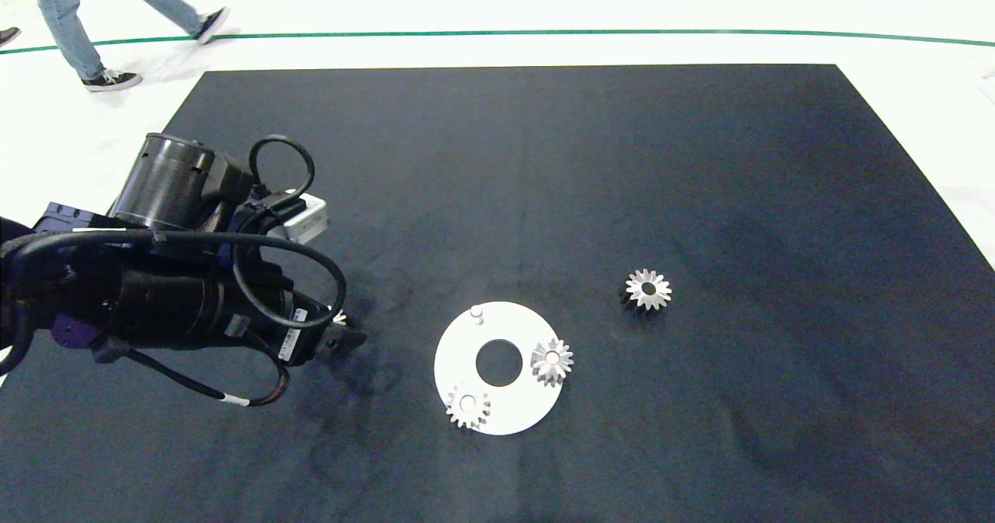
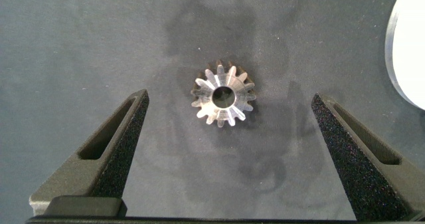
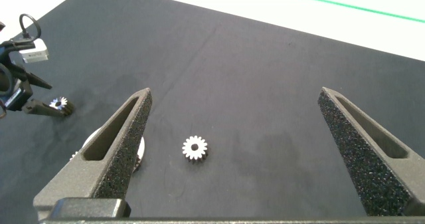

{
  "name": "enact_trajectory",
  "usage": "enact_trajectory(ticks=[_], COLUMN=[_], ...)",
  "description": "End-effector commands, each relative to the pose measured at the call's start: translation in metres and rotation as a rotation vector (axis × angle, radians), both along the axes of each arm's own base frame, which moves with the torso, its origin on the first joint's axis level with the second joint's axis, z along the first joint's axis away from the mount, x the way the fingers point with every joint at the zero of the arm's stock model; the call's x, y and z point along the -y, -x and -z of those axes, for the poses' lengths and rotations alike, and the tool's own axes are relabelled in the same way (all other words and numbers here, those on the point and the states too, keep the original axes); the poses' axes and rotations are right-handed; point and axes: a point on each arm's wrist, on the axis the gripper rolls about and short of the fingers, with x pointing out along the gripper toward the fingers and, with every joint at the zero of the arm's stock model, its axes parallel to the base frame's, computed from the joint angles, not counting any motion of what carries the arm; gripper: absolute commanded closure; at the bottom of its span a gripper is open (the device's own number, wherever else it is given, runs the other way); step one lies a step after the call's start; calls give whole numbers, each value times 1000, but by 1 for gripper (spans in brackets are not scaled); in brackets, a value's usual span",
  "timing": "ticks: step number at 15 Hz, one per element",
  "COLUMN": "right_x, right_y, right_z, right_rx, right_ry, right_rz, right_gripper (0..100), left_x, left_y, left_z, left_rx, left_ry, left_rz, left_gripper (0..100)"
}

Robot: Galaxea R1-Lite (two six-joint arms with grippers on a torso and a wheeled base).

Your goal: Remove an incorrectly installed larger gear and replace it with the correct smaller gear

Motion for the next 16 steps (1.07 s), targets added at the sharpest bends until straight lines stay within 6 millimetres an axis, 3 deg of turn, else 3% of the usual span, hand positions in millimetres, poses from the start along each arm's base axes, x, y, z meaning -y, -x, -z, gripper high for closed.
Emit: enact_trajectory(ticks=[1, 5, 16], right_x=[-1, -1, -2], right_y=[-2, -2, -2], right_z=[0, 0, 0], right_rx=[-4, -4, -4], right_ry=[4, 4, 4], right_rz=[0, 0, 0], right_gripper=[0, 0, 0], left_x=[2, 5, 6], left_y=[-6, -13, -10], left_z=[11, 24, 27], left_rx=[-15, -21, -26], left_ry=[-7, -11, -16], left_rz=[1, 3, 13], left_gripper=[0, 2, 25])
